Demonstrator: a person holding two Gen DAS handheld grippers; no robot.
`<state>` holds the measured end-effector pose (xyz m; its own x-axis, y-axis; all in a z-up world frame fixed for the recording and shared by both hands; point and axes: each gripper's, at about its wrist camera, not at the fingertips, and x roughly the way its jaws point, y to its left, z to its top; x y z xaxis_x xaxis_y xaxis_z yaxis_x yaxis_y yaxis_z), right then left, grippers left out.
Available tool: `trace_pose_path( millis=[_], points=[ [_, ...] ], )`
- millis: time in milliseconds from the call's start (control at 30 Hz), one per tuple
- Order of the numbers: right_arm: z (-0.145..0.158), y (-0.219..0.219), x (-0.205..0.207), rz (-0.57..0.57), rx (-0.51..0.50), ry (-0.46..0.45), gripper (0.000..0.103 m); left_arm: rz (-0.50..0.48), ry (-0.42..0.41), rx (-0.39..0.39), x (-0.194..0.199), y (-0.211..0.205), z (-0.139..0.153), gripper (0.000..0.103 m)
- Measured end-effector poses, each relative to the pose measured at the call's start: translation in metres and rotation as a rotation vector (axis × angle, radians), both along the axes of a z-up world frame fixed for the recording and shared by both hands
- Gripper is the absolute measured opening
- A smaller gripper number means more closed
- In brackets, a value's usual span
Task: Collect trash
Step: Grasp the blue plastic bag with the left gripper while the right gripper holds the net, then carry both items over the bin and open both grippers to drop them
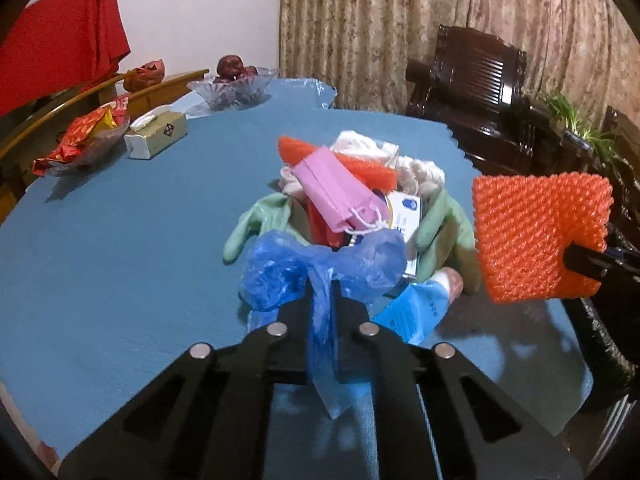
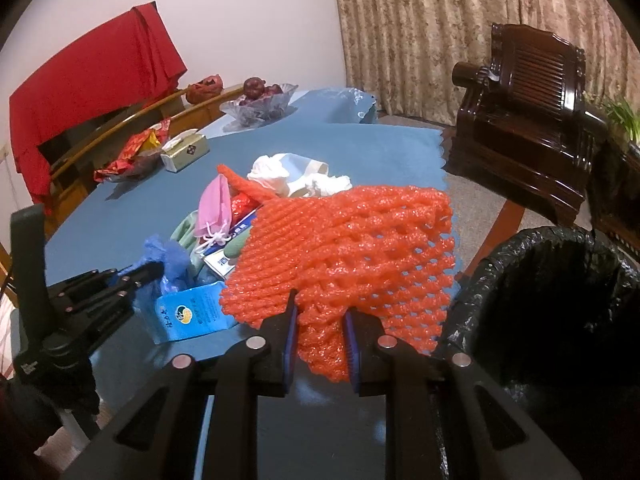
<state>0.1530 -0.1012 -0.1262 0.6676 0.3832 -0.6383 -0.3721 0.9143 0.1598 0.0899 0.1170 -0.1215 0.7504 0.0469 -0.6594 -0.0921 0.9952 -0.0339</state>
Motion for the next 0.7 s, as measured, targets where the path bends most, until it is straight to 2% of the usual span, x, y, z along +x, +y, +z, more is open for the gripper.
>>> trace_pose_path(
  millis=[300, 500, 700],
  points=[
    [0.022, -0.025, -0.015, -0.048, 0.034, -0.054, 0.020, -0.013, -0.112, -0.014, -0.018, -0.007, 0.045, 0.003],
    [0.036, -0.059, -0.026, -0.125, 0.032, -0.088, 0.020, -0.119, -0.172, -0.038, -0.019, -0.041, 0.072, 0.003],
    [0.035, -0.117, -0.041, -0.259, 0.002, -0.086, 0.020, -0.257, -0.167, -0.067, -0.014, -0.095, 0.075, 0.003]
  ],
)
